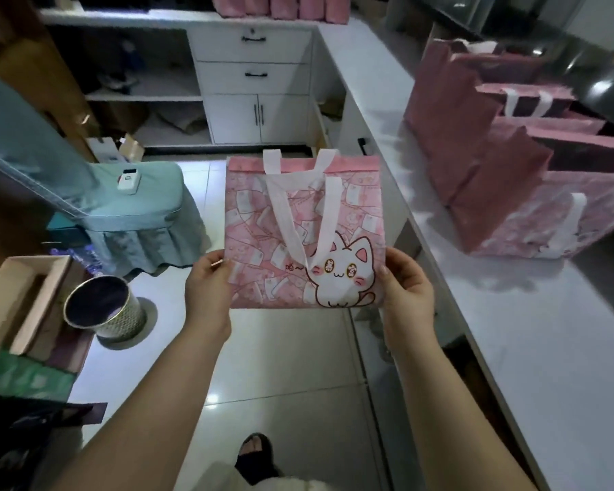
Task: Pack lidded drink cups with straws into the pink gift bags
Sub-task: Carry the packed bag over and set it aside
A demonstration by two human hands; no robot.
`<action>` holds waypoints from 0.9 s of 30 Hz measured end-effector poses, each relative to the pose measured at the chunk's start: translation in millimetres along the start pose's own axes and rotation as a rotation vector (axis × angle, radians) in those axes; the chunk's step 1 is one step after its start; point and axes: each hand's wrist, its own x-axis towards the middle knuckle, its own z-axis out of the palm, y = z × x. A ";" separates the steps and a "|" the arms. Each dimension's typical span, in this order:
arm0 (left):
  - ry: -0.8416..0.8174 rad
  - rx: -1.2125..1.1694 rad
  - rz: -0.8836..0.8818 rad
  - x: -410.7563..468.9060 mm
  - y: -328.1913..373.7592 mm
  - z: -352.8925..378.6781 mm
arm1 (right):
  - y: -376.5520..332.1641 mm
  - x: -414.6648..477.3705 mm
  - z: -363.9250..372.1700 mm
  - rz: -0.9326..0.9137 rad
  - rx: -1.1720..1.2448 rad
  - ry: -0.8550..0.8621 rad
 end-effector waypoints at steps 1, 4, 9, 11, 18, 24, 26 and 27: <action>0.000 -0.029 -0.006 19.0 10.3 -3.1 | 2.5 10.9 19.8 0.000 0.002 -0.007; 0.008 -0.102 -0.009 73.4 37.7 -8.0 | 9.0 44.3 74.9 -0.026 0.013 -0.023; 0.019 -0.114 -0.025 148.0 61.5 -12.3 | 23.6 89.7 139.5 -0.016 0.009 -0.005; 0.014 -0.122 -0.039 171.0 64.1 -8.4 | 26.9 108.7 155.6 -0.006 0.003 0.009; 0.026 -0.133 -0.029 257.5 86.5 31.1 | 22.8 202.2 208.3 -0.021 0.023 -0.027; 0.073 -0.168 0.023 344.1 117.2 91.5 | 21.2 316.3 252.5 -0.049 0.064 -0.099; 0.060 -0.160 0.081 374.8 132.7 120.4 | 14.8 363.7 268.1 -0.070 0.070 -0.137; 0.058 -0.158 0.105 390.3 141.9 136.2 | 9.0 388.2 276.9 -0.079 0.078 -0.155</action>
